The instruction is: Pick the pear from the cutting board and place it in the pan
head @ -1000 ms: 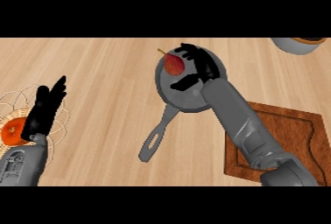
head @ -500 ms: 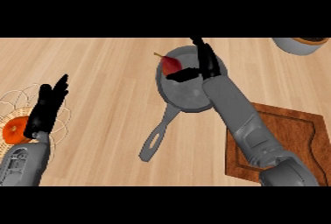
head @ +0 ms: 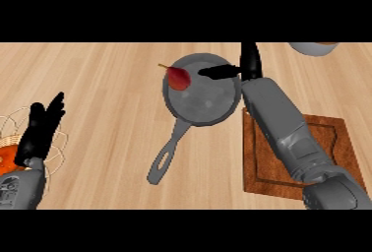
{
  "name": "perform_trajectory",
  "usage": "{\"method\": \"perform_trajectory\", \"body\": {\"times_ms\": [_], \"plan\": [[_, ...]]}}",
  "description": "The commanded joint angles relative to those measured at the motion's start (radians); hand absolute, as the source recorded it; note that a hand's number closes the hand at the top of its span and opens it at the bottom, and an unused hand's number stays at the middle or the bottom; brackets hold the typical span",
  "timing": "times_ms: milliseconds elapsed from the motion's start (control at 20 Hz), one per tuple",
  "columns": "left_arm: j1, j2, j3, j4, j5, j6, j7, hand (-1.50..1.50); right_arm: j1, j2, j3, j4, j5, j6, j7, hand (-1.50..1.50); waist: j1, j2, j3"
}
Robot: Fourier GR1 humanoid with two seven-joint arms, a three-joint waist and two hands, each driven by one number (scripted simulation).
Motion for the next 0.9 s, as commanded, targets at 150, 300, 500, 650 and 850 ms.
{"method": "perform_trajectory", "body": {"times_ms": [150, 300, 500, 650, 850], "plan": [[0.049, 0.021, 0.028, -0.047, 0.025, -0.019, 0.017, 0.0, 0.07, -0.203, -0.053, -0.04, -0.059, 0.175, -0.031, -1.5, -0.038, -0.013, 0.0], [0.064, 0.02, 0.045, -0.004, 0.019, -0.003, -0.009, 0.0, 0.112, -0.278, -0.049, -0.08, -0.073, 0.296, -0.027, -1.5, -0.061, -0.02, -0.001], [0.076, 0.027, 0.039, -0.061, 0.015, -0.009, 0.023, 0.0, 0.189, -0.354, -0.049, -0.107, -0.091, 0.414, -0.058, -1.5, -0.054, -0.018, 0.0], [0.061, 0.026, 0.046, -0.057, 0.019, -0.006, 0.041, 0.0, 0.224, -0.416, -0.042, -0.15, -0.105, 0.519, -0.042, -1.5, -0.062, -0.021, 0.0], [0.104, -0.013, 0.016, -0.095, -0.011, 0.025, 0.026, 0.0, 0.327, -0.476, -0.04, -0.177, -0.116, 0.602, -0.089, -1.5, -0.063, -0.022, 0.0]]}}
